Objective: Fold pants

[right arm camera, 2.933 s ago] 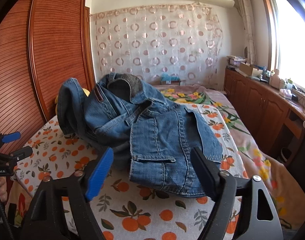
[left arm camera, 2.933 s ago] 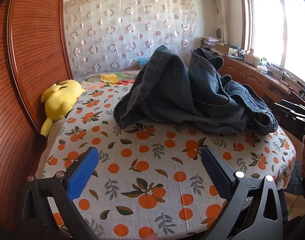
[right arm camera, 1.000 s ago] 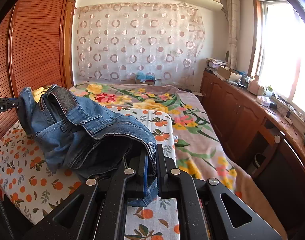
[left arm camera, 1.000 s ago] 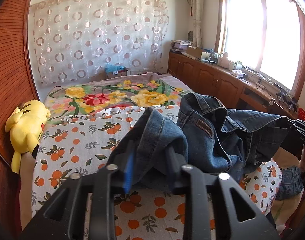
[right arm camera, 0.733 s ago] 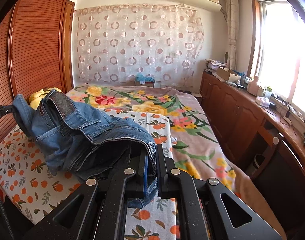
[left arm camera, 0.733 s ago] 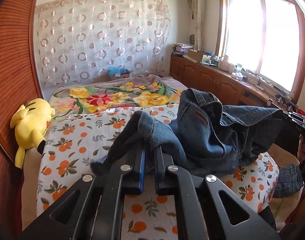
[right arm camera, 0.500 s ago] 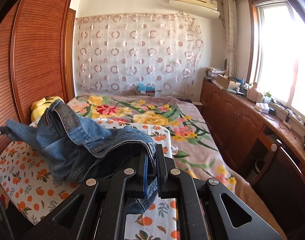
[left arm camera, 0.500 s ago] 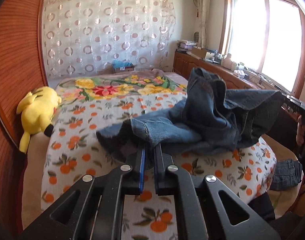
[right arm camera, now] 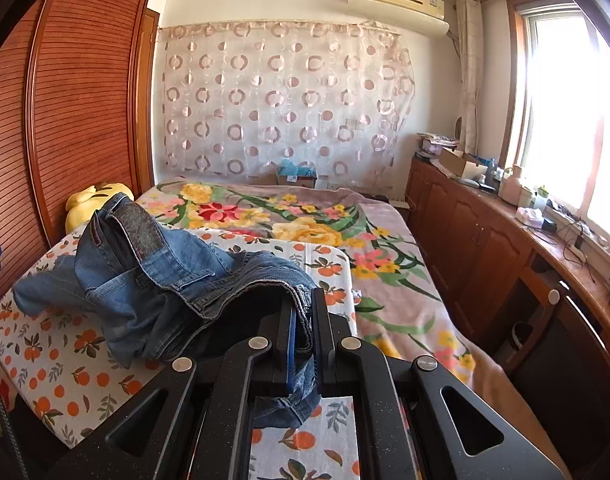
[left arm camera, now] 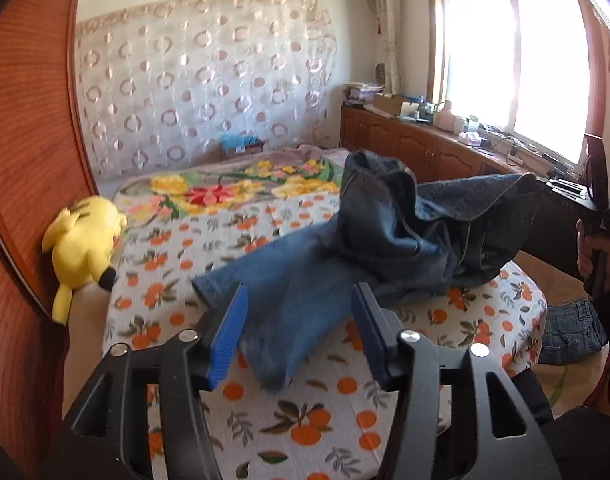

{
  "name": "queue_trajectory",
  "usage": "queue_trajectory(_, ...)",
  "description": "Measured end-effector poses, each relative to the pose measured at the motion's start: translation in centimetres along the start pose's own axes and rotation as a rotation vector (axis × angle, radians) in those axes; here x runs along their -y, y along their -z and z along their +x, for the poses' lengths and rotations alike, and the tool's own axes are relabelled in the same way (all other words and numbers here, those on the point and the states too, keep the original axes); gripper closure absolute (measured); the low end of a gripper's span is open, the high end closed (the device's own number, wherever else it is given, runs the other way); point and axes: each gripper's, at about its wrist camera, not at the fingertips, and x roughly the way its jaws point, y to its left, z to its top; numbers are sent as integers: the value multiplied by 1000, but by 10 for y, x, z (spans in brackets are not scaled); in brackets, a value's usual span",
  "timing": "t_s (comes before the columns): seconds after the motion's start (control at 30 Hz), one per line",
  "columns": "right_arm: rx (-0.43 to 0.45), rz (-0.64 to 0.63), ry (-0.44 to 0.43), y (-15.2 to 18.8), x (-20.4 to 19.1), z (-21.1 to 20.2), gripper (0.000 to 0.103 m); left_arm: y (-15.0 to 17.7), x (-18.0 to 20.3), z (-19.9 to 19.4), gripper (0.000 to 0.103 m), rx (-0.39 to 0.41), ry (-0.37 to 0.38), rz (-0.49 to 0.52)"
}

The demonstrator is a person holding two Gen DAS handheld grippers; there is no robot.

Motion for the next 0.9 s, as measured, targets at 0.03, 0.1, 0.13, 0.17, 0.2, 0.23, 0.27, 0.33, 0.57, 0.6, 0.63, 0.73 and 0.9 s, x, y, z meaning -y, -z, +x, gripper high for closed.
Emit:
queue_trajectory(0.03, 2, -1, 0, 0, -1, 0, 97, -8, 4, 3, 45, 4, 8, 13)
queue_trajectory(0.1, 3, -4, -2, -1, -1, 0, 97, -21, 13, 12, 44, 7, 31, 42)
queue_trajectory(0.13, 4, -6, -2, -1, -2, -1, 97, -29, 19, 18, 44, 4, 46, 60)
queue_trajectory(0.17, 4, -8, -2, 0, -2, -2, 97, -36, 25, 26, 44, -3, 52, 78)
queue_trajectory(0.2, 5, -8, -2, 0, -2, -2, 97, -42, 31, 34, 44, -10, 56, 96)
queue_trajectory(0.23, 4, -7, -3, 0, -2, -2, 97, -49, 38, 44, 44, -22, 66, 118)
queue_trajectory(0.27, 6, -7, -3, 1, -4, -4, 97, -54, 44, 53, 44, -33, 76, 133)
queue_trajectory(0.33, 7, -7, -5, 4, -3, -4, 97, -64, 55, 70, 44, -54, 90, 159)
queue_trajectory(0.57, 4, 11, -11, 11, -1, -2, 97, -84, 75, 120, 44, -102, 69, 207)
queue_trajectory(0.6, 2, 18, -11, 11, 0, -1, 97, -87, 78, 126, 44, -108, 50, 219)
queue_trajectory(0.63, 0, 27, -13, 13, 2, 0, 97, -91, 80, 132, 44, -109, 28, 233)
queue_trajectory(0.73, -8, 47, -25, 18, 5, 1, 97, -101, 82, 143, 45, -109, 9, 243)
queue_trajectory(0.9, -25, 50, -31, 22, 3, 4, 97, -114, 86, 149, 73, -118, 13, 241)
